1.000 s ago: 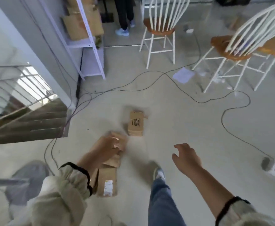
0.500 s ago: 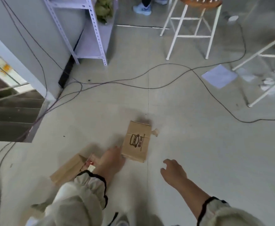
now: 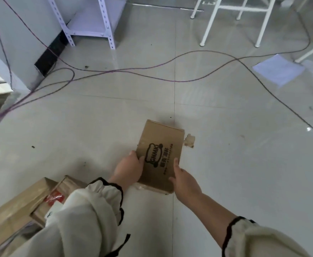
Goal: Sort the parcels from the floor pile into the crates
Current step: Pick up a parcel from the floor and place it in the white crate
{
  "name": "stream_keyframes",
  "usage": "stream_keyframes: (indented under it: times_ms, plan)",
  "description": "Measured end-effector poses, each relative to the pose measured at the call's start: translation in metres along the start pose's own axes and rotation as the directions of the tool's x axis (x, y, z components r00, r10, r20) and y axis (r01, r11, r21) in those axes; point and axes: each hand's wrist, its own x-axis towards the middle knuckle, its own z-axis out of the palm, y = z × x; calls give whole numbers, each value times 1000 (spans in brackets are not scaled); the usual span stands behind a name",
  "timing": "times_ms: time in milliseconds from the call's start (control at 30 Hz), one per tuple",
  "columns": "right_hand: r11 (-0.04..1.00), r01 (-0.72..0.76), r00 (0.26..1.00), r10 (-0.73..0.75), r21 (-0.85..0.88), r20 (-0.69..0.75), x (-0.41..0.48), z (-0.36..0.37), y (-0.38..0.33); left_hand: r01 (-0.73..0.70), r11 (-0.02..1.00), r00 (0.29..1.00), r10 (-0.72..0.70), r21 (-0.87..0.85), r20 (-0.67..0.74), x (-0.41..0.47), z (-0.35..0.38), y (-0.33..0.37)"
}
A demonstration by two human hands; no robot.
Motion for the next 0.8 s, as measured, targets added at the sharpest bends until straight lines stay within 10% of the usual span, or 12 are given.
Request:
stream_keyframes:
  times_ms: [200,300,400,800]
  plan:
    - [866,-159,985,173,474,15,-17,-7,38,-362,897,916,393,254,-81,-24,-4,48]
    - [626,-354,907,412,695,90,-23,-3,74,-508,853,860,511,119,13,-27,11,59]
    - [403,-472,842,469,784,266,-26,3,92,-449,890,890,438,82,128,-24,33,48]
    - [52,-503,826,325,863,461,-24,34,96,-216,914,933,297,-343,202,-14,49,29]
